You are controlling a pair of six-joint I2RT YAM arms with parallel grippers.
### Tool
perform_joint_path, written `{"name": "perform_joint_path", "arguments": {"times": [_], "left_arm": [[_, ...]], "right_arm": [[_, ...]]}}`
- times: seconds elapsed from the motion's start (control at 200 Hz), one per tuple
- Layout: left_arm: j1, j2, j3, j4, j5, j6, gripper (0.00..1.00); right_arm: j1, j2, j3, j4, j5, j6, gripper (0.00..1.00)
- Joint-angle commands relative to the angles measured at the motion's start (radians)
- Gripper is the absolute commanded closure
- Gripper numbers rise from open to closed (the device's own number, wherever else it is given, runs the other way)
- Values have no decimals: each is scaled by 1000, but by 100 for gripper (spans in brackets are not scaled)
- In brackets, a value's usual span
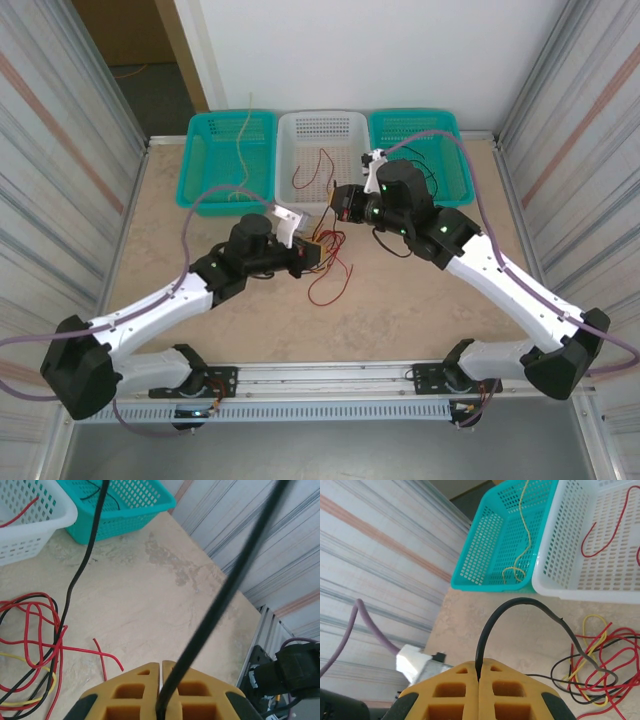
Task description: Untangle the cables
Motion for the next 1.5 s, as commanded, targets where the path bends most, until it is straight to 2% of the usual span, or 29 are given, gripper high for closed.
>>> {"name": "perform_joint_path", "arguments": {"times": [0.0, 0.07, 0.105, 0.175, 0.2, 0.331, 0.386, 0.481, 0.566, 0.656, 0.787, 0.952, 1.067, 1.212, 1.493], "left_arm": [[-1, -61, -77, 106, -29, -88, 100], [-1, -84, -97, 142, -23, -93, 98], [-2, -89, -95, 126, -36, -85, 88], [4, -100, -84, 60, -102, -80, 58], [11, -104, -82, 38, -122, -84, 53], [109, -151, -128, 3, -172, -198, 52], [160, -175, -170, 21, -177, -263, 47], [230, -177, -230, 82, -118, -328, 41], [240, -127, -219, 100, -59, -324, 37], [240, -32, -180, 103, -6, -319, 37], [238, 119, -129, 124, 43, -337, 45], [235, 262, -66, 131, 51, -362, 51], [229, 336, 7, 24, 24, -347, 55], [221, 391, 72, -85, -5, -311, 57], [216, 453, 168, -181, -29, -246, 48]], "right_arm": [[-33, -60, 16, 51, 16, -5, 97], [-35, -55, 41, 45, -8, -18, 97], [-35, -48, 62, 40, -29, -33, 97], [-25, -38, 107, 23, -55, -70, 97], [-21, -36, 121, 21, -59, -82, 97], [-2, -33, 192, 4, -86, -154, 96], [-3, -32, 214, 1, -104, -171, 95], [-4, -26, 242, 11, -154, -190, 94], [-3, -18, 264, 15, -176, -200, 94], [-5, -10, 287, 14, -177, -206, 94], [-6, -10, 316, 29, -183, -217, 94], [-43, 7, 395, -54, -86, -263, 93], [-180, 29, 427, -101, -95, -232, 93], [-393, 86, 457, -95, -202, -185, 93], [-665, 344, 632, -139, -346, -183, 92]]}}
